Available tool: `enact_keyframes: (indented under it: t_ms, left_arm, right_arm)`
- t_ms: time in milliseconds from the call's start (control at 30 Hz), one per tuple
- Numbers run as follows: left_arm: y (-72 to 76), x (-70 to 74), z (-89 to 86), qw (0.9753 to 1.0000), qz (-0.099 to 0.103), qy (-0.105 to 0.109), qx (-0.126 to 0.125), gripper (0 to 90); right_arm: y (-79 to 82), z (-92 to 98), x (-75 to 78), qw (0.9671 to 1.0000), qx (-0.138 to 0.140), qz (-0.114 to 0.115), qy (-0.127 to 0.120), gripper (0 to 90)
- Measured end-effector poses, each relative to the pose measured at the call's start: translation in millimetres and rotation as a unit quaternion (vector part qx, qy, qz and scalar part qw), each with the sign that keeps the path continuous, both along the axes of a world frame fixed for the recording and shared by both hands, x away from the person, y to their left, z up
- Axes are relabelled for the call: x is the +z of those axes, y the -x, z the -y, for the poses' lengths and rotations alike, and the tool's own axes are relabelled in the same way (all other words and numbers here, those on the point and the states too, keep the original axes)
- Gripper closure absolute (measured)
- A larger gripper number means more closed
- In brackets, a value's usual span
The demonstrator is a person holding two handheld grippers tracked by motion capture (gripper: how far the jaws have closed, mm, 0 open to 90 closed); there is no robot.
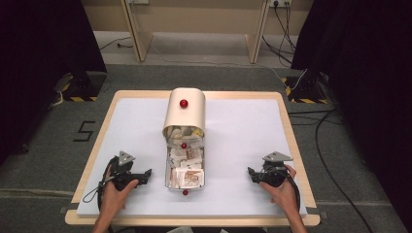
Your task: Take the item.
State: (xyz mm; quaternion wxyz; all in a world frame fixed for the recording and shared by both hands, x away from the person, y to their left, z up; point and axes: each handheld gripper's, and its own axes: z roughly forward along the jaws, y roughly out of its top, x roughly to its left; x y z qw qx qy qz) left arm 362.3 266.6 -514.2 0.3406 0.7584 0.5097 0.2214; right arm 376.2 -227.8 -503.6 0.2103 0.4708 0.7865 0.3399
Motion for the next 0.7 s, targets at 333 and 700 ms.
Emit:
enact_keyframes:
  t_ms: [333, 700]
  left_arm:
    - [0.0, 0.0, 0.0, 1.0000, 0.000, 0.000, 0.000, 3.8]
    - [0.0, 0.0, 0.0, 1.0000, 0.000, 0.000, 0.000, 3.8]
  right_arm:
    - [0.0, -0.1, 0.0, 1.0000, 0.000, 0.000, 0.000, 21.5]
    - [0.1, -0.2, 0.5, 1.0000, -0.002, -0.001, -0.002, 21.9]
